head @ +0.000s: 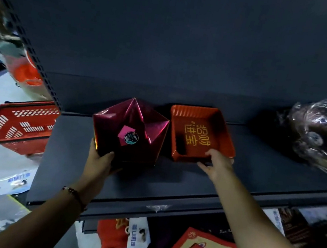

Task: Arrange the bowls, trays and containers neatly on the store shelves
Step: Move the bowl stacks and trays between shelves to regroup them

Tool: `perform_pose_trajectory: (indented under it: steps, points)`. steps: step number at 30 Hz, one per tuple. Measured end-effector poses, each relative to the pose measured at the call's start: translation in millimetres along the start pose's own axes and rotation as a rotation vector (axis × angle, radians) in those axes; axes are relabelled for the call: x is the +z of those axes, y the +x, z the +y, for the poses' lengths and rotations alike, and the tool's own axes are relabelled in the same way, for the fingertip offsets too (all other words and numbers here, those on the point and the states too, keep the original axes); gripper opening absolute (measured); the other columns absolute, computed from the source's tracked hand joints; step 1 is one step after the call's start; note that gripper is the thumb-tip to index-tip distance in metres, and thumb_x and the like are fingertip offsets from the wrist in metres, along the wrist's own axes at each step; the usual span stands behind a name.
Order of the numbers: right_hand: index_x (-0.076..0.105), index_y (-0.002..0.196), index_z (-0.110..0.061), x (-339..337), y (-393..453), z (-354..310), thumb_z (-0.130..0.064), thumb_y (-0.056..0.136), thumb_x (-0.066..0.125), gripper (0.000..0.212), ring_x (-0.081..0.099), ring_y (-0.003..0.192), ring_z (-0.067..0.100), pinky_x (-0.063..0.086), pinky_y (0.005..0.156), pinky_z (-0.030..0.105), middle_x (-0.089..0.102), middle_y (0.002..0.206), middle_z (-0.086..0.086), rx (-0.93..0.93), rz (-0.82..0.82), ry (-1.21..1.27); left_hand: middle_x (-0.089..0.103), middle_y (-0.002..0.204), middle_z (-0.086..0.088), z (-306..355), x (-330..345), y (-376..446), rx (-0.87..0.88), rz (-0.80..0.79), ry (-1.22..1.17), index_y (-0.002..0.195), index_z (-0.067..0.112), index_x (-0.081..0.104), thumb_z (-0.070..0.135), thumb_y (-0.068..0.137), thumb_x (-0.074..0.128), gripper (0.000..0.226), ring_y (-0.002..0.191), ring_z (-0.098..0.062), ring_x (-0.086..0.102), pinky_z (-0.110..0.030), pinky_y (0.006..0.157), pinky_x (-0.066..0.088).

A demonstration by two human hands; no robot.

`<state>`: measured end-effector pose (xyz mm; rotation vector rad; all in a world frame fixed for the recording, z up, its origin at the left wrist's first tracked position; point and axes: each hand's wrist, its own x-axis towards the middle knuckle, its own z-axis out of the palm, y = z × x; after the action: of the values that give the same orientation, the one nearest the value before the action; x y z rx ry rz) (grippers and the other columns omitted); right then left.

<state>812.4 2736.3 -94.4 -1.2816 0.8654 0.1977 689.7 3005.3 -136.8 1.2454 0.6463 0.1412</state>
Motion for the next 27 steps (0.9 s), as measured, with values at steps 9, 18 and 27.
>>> perform_pose_trajectory:
  steps: [9,18,27]
  points:
    - [0.035,0.134,-0.023,-45.1,13.5,-17.3,-0.018,0.086,0.068,0.058,0.042,0.126,0.033,0.049,0.094,0.046,0.039,0.144,0.011,-0.004,-0.258,-0.242,0.041,0.141,-0.017,12.1,19.4,-3.5,0.375,0.262,0.918,0.145,0.016,0.024,0.014,0.087,0.064,0.07,0.123,-0.04,0.046,-0.045,0.098,0.041]
    - [0.008,0.154,-0.019,-223.9,70.7,-138.8,-0.045,0.097,0.042,0.071,-0.006,0.148,0.024,-0.006,0.118,0.034,0.003,0.162,0.005,-1.146,-0.016,-1.501,0.01,0.161,-0.007,0.0,348.4,-45.2,0.999,-0.347,1.552,0.152,0.027,0.015,0.052,0.091,0.042,0.072,0.146,-0.032,0.014,-0.047,0.118,0.012]
    - [0.02,0.148,-0.04,-368.4,193.1,-234.8,-0.063,0.085,0.049,0.073,0.019,0.145,0.029,0.021,0.114,0.054,0.025,0.157,0.0,-0.832,0.124,-1.107,0.033,0.15,-0.012,-64.4,592.0,-37.0,1.197,-0.704,1.645,0.143,0.017,0.036,0.037,0.089,0.06,0.062,0.143,-0.037,0.018,-0.053,0.117,0.003]
